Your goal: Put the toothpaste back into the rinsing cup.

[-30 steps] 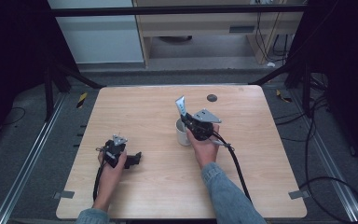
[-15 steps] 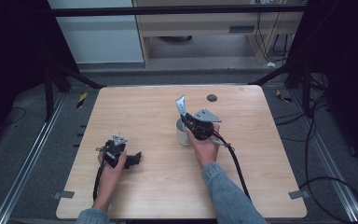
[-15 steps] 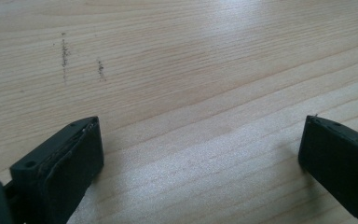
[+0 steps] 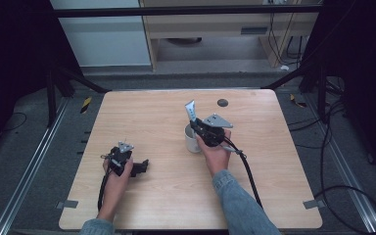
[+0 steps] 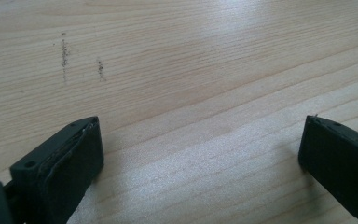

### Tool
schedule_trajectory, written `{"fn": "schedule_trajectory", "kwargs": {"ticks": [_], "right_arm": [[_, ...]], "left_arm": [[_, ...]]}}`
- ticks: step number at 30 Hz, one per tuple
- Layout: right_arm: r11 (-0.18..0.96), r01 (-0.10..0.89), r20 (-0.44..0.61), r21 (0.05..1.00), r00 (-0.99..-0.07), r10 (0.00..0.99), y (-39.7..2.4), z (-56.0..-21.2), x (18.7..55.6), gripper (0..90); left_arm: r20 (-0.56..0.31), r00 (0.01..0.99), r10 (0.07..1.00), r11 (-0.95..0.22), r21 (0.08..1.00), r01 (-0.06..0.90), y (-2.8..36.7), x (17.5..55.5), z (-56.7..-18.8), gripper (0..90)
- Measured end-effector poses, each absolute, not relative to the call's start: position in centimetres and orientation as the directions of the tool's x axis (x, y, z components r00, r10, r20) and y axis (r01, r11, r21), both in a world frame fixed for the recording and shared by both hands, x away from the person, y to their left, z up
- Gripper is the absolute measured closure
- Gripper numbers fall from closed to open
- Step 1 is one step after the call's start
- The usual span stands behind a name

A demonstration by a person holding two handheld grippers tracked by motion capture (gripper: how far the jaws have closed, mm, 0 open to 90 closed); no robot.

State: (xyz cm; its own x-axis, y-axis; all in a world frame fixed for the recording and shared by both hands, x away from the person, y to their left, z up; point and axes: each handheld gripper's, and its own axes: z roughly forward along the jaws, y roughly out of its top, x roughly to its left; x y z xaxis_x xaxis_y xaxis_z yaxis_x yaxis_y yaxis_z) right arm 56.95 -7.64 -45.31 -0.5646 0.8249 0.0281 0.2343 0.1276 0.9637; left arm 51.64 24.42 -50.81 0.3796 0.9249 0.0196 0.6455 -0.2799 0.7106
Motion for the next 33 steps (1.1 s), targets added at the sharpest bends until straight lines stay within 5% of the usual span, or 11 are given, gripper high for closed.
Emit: {"fn": "schedule_trajectory", "kwargs": {"ticks": [33], "right_arm": [[0.14,0.247,0.02,0.959,-0.552,0.833,-8.0,-45.32,56.9,60.6]], "left_arm": [[0.02,0.38,0.925,-0.28,0.711,0.645,24.42,51.64,-50.81,0.0]]}}
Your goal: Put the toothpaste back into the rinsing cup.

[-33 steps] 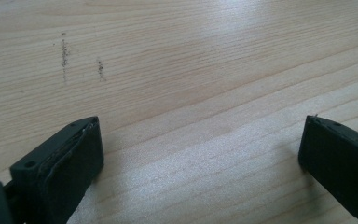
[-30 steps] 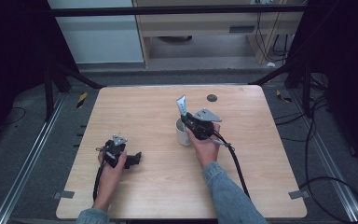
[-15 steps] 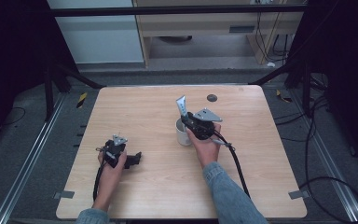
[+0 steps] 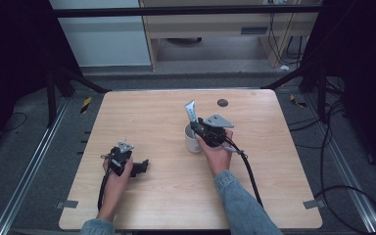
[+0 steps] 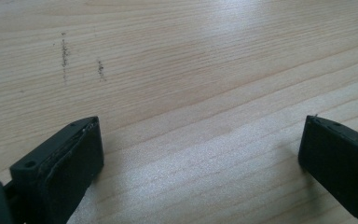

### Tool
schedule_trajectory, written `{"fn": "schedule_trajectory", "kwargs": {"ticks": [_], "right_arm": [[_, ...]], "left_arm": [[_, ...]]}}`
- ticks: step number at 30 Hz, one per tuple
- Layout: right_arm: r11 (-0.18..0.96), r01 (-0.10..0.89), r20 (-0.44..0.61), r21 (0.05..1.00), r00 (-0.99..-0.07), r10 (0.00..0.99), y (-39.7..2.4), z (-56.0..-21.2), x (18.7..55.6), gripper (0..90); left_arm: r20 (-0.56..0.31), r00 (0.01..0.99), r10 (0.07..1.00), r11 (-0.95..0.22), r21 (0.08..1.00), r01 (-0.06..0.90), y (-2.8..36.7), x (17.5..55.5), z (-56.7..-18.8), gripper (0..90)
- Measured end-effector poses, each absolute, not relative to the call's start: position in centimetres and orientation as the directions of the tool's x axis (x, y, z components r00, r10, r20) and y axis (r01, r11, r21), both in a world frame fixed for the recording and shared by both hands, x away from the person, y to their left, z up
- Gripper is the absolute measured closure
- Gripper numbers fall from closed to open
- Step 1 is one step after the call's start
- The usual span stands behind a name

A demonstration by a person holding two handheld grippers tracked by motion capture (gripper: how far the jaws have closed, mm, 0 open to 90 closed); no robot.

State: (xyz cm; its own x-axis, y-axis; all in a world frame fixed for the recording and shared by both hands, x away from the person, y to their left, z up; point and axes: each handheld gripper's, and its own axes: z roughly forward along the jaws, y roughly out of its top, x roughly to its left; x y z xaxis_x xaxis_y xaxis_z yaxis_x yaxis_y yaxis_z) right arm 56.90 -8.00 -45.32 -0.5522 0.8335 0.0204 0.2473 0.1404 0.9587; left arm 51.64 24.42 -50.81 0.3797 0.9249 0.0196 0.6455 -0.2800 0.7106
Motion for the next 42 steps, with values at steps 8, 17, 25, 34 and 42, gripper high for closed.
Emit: {"fn": "schedule_trajectory", "kwargs": {"ticks": [8,17,25,34,42], "right_arm": [[0.149,0.242,0.01,0.959,-0.553,0.833,-8.1,-45.1,56.7,60.3],[0.153,0.237,0.005,0.959,-0.556,0.831,-8.4,-44.8,56.5,58.3],[0.154,0.241,0.006,0.958,-0.553,0.833,-8.6,-44.7,56.3,56.4],[0.155,0.253,0.009,0.955,-0.548,0.836,-8.9,-44.2,56.0,50.5],[0.16,0.259,0.009,0.953,-0.549,0.835,-9.4,-43.9,55.8,48.2]], "left_arm": [[0.02,0.38,0.925,-0.28,0.711,0.645,24.4,51.6,-50.8,0.0],[0.019,0.379,0.925,-0.279,0.711,0.646,24.4,51.6,-50.8,0.0],[0.019,0.38,0.925,-0.28,0.711,0.645,24.4,51.6,-50.8,0.0],[0.019,0.379,0.925,-0.28,0.711,0.646,24.4,51.6,-50.8,0.0],[0.02,0.38,0.925,-0.28,0.711,0.645,24.4,51.6,-50.8,0.0]]}}
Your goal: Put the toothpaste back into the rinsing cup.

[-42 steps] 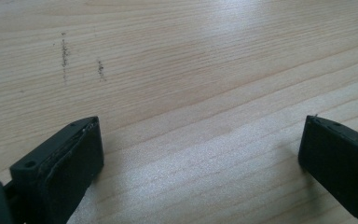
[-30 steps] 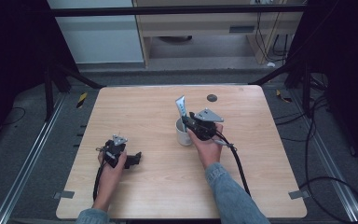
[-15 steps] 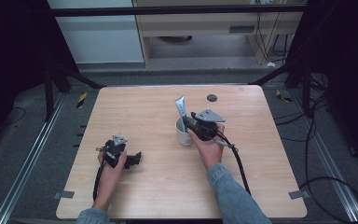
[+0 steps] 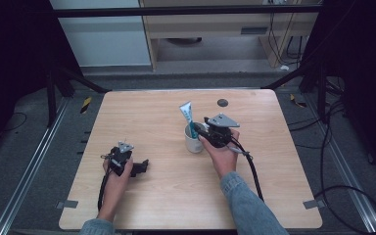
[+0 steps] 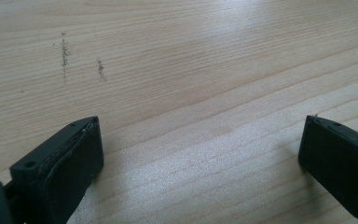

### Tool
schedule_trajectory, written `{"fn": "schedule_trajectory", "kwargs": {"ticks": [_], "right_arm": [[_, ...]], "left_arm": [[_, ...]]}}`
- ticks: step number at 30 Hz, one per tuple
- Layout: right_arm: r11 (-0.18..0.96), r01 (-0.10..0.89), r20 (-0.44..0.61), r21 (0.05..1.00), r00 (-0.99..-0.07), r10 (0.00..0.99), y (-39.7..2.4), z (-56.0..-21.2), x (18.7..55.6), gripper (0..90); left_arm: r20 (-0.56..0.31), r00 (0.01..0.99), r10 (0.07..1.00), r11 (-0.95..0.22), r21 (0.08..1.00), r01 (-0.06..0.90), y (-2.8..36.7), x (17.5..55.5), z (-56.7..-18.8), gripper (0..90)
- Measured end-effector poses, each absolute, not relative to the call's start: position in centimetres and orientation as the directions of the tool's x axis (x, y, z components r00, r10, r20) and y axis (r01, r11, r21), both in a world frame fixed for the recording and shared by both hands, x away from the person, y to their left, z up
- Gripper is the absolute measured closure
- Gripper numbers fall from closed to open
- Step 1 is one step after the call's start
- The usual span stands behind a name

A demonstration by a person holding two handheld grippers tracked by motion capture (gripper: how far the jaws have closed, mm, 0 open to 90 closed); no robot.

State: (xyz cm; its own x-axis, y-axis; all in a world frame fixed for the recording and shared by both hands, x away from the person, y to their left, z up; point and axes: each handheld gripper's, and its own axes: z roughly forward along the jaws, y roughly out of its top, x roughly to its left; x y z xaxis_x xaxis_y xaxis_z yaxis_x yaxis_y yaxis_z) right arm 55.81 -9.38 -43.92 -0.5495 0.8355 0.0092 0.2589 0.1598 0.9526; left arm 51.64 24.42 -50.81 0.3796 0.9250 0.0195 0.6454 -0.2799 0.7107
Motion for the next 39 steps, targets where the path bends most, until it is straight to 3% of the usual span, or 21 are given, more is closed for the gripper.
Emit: {"fn": "schedule_trajectory", "kwargs": {"ticks": [22,30,39], "right_arm": [[0.184,0.291,0.013,0.939,-0.565,0.825,-10.1,-43.3,55.5,42.0],[0.221,0.306,-0.008,0.926,-0.569,0.822,-10.7,-42.8,55.4,33.4],[0.266,0.362,-0.02,0.893,-0.559,0.829,-11.3,-42.7,55.5,17.1]], "left_arm": [[0.019,0.379,0.925,-0.28,0.711,0.646,24.4,51.6,-50.8,0.0],[0.021,0.382,0.924,-0.282,0.71,0.645,24.3,51.7,-50.8,0.0],[0.021,0.383,0.924,-0.283,0.71,0.645,24.3,51.7,-50.8,0.0]]}}
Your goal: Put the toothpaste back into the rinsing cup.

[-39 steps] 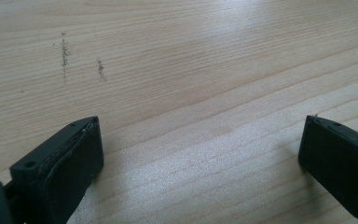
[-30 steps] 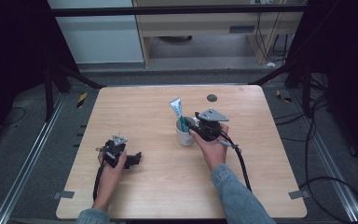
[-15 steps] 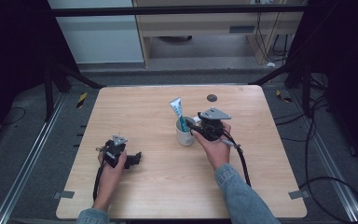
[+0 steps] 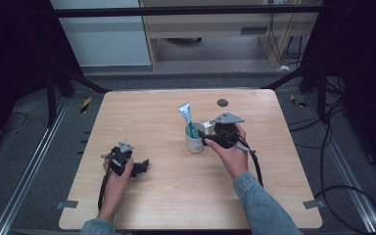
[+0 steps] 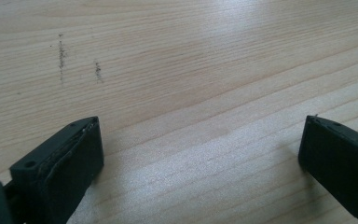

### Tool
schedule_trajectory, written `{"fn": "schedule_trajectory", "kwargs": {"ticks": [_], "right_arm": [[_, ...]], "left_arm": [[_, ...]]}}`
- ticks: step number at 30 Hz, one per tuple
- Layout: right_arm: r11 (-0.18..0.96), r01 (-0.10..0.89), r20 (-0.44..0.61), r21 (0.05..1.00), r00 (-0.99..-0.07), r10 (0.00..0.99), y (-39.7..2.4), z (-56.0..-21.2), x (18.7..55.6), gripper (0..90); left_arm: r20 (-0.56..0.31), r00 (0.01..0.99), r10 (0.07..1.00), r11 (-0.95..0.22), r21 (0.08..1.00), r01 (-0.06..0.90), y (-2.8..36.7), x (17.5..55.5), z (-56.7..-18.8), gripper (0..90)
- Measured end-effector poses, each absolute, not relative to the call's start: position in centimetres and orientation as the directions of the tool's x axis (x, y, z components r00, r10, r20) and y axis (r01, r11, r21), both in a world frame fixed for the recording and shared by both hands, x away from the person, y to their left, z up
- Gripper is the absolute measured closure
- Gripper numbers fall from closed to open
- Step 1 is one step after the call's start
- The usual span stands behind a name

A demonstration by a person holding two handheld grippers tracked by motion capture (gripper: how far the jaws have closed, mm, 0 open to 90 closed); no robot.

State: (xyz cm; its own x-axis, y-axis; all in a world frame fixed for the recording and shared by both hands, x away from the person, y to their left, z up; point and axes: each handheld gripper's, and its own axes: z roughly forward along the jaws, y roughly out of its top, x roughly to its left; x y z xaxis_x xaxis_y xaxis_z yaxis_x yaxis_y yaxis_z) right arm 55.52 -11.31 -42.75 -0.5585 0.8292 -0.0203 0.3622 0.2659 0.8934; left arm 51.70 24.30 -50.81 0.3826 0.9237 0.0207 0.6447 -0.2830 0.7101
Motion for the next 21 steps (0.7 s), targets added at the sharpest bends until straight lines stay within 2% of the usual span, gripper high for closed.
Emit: {"fn": "schedule_trajectory", "kwargs": {"ticks": [8,21], "right_arm": [[0.304,0.385,-0.047,0.871,-0.551,0.833,-12.2,-42.4,55.4,8.5],[0.396,0.439,-0.096,0.806,-0.564,0.82,-15.8,-42.3,54.1,8.4]], "left_arm": [[0.021,0.382,0.924,-0.283,0.71,0.645,24.3,51.7,-50.8,0.0],[0.02,0.383,0.924,-0.283,0.71,0.645,24.3,51.7,-50.8,0.0]]}}
